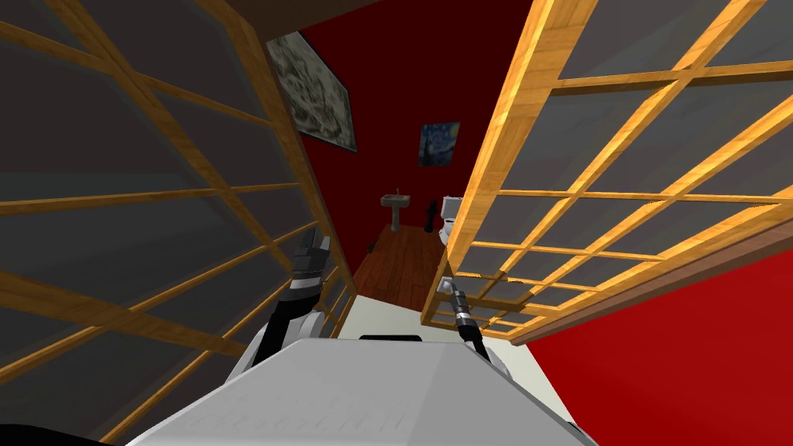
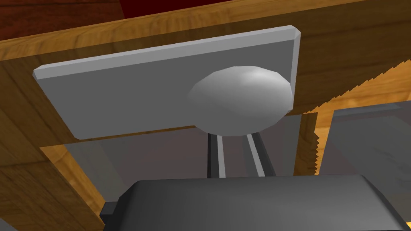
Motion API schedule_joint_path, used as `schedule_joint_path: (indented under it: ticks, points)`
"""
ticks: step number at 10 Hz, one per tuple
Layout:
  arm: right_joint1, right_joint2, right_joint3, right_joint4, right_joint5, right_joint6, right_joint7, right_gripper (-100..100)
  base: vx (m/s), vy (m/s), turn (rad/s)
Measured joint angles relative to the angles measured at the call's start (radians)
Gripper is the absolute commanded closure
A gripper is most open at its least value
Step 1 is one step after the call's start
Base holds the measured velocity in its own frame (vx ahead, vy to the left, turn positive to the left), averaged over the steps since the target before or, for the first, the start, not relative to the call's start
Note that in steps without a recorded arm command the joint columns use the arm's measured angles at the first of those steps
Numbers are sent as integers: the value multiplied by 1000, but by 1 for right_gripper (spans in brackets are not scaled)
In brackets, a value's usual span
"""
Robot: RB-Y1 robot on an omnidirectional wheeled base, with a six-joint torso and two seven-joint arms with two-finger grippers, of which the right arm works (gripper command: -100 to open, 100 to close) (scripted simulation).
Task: Pull the door open
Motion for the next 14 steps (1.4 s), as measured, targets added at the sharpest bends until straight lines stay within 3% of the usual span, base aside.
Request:
schedule_joint_path:
  ticks: [2,3,4,5,7,8,10,14]
  points:
    - [-5,-2,6,12,-19,-5,-47,100,-38,-13,52]
    - [22,-2,8,-39,-26,21,-61,100,-34,-20,58]
    - [34,1,11,-60,-38,35,-80,100,-26,-15,51]
    - [18,-2,16,-27,-43,20,-103,-100,-32,-26,9]
    - [7,-12,11,-14,-67,10,-150,-100,-51,-8,23]
    - [2,-10,15,-7,-77,8,-175,-100,-56,14,48]
    - [22,0,28,-42,-86,32,-206,-100,-45,23,76]
    - [19,11,46,-48,-125,33,-303,-100,-51,1,31]
